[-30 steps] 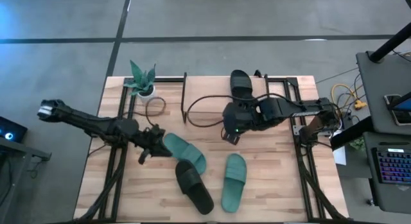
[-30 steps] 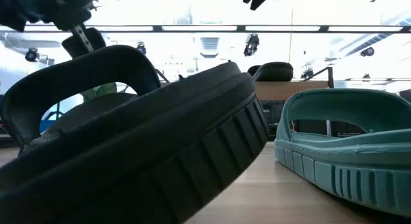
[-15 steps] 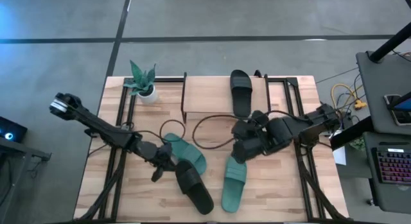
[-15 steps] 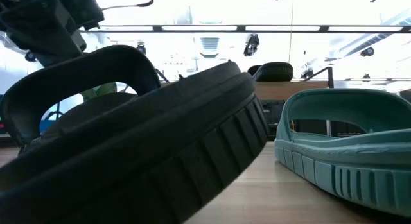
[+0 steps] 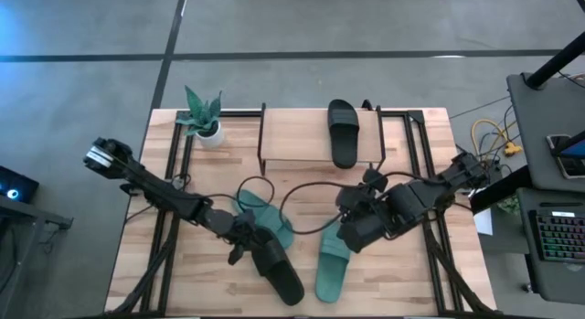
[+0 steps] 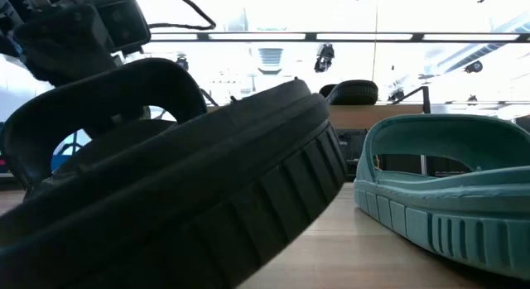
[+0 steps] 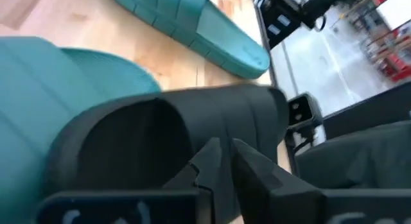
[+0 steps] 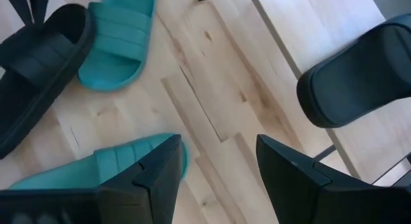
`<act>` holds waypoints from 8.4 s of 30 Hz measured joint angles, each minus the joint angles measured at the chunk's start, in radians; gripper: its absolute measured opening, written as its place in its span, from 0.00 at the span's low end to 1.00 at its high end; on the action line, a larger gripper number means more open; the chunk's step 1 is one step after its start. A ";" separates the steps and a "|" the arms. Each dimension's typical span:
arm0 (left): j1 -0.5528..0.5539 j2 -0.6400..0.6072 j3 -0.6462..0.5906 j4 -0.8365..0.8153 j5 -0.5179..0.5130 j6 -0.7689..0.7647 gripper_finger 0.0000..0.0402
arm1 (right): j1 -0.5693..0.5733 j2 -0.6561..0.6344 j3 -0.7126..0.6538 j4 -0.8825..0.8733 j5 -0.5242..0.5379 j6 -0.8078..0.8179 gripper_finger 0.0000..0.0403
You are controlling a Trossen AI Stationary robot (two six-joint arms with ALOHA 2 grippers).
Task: Pick and place slides into the shelf
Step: Put the black slide on the shelf
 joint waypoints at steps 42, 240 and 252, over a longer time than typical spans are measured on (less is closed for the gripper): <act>0.001 0.033 0.029 -0.083 0.074 -0.028 0.22 | 0.002 0.000 -0.084 0.001 0.002 -0.005 0.48; 1.149 0.392 1.355 -1.536 0.315 0.899 0.44 | -0.666 -0.198 -0.337 0.446 -0.007 -0.279 0.02; 1.158 0.468 1.355 -1.529 0.196 0.968 0.44 | -0.672 -0.196 -0.338 0.443 0.003 -0.299 0.02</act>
